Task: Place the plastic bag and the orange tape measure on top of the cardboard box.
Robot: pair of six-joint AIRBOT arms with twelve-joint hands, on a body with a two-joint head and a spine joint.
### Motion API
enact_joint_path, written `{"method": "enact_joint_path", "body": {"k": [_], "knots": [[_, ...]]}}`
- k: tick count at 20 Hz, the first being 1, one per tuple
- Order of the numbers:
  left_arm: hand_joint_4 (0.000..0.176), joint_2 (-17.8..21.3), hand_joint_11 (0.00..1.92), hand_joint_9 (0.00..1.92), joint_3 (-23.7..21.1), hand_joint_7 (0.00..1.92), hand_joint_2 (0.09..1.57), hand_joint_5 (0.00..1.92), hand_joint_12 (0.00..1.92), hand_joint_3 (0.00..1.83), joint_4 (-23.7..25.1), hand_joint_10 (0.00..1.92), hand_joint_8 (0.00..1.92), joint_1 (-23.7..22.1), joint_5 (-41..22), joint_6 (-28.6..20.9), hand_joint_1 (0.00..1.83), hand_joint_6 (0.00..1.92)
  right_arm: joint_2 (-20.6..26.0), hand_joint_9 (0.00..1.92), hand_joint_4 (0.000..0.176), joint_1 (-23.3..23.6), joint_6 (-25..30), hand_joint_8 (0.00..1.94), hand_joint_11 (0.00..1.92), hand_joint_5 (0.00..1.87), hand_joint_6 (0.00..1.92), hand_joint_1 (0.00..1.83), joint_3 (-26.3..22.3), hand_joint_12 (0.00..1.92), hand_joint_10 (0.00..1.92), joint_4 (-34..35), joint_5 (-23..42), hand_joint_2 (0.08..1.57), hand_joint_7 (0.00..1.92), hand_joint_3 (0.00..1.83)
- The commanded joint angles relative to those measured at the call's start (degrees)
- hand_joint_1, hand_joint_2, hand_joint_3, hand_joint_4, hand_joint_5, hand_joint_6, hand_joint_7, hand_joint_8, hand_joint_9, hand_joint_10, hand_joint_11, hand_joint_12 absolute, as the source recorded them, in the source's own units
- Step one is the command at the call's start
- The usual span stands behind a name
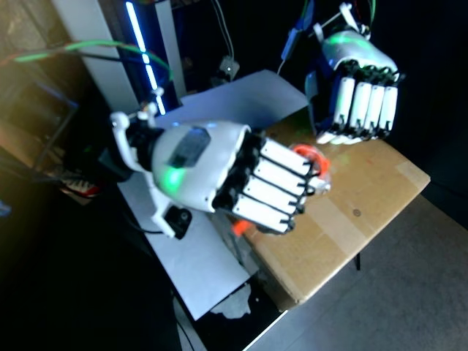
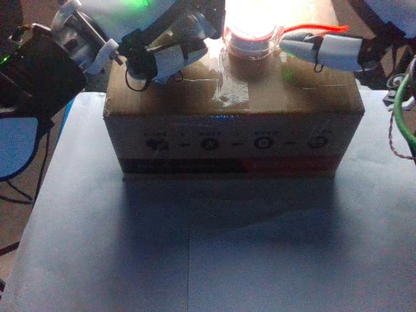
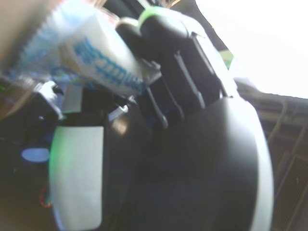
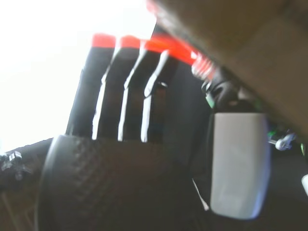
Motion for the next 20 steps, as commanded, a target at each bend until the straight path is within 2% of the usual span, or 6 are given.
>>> {"method": "enact_joint_path", "body": {"k": [1,4,6,10,14,20], "knots": [[0.000,0.5,0.56,0.63,-0.3,0.66,1.19,0.81,1.79,0.00,1.6,1.37,1.17,-0.4,6.7,-0.2,1.12,1.22,0.3,0.54,0.000,0.7,0.1,1.42,0.55,0.54,0.78,0.97,-0.3,1.86,1.65,-0.9,-7.3,0.88,0.47,0.00],[0.010,0.8,0.03,0.14,-0.8,0.33,1.01,0.43,1.77,0.00,1.6,1.12,0.57,-0.3,6.8,-0.3,0.88,0.34,1.8,0.53,0.000,0.6,0.1,1.34,0.51,0.55,0.69,0.95,-1.6,1.77,1.56,-1.6,-8.3,0.89,0.49,0.00],[0.072,0.9,0.00,0.10,-0.8,0.26,0.95,0.29,1.27,0.00,1.6,0.42,0.05,-0.3,6.8,-0.3,0.79,0.02,2.6,0.49,0.000,0.6,0.1,1.29,0.43,0.55,0.67,0.96,-2.2,1.80,1.53,-1.9,-9.1,0.89,0.49,0.00],[0.115,1.3,0.00,0.03,-1.3,0.05,0.90,0.09,1.07,0.00,1.6,0.15,0.00,-0.3,7.2,-0.3,0.74,0.00,3.8,0.54,0.000,0.6,0.1,1.28,0.43,0.57,0.62,0.99,-3.3,1.86,1.55,-2.5,-10.1,0.89,0.54,0.00],[0.119,1.9,0.00,0.00,-1.9,0.00,0.90,0.05,0.15,0.00,1.6,0.00,0.00,-0.2,7.8,-0.3,0.75,0.00,4.6,0.53,0.000,0.6,0.1,1.32,0.47,0.56,0.65,1.02,-4.3,1.88,1.59,-3.1,-11.0,0.89,0.53,0.00],[0.136,6.9,0.00,0.00,-6.7,0.00,0.91,0.00,0.00,0.01,1.6,0.00,0.00,0.2,12.5,-0.2,0.67,0.00,7.1,0.27,0.000,0.3,0.1,1.09,0.21,0.39,0.54,1.02,-7.8,1.81,1.40,-4.2,-12.9,0.87,0.32,0.00]]}}
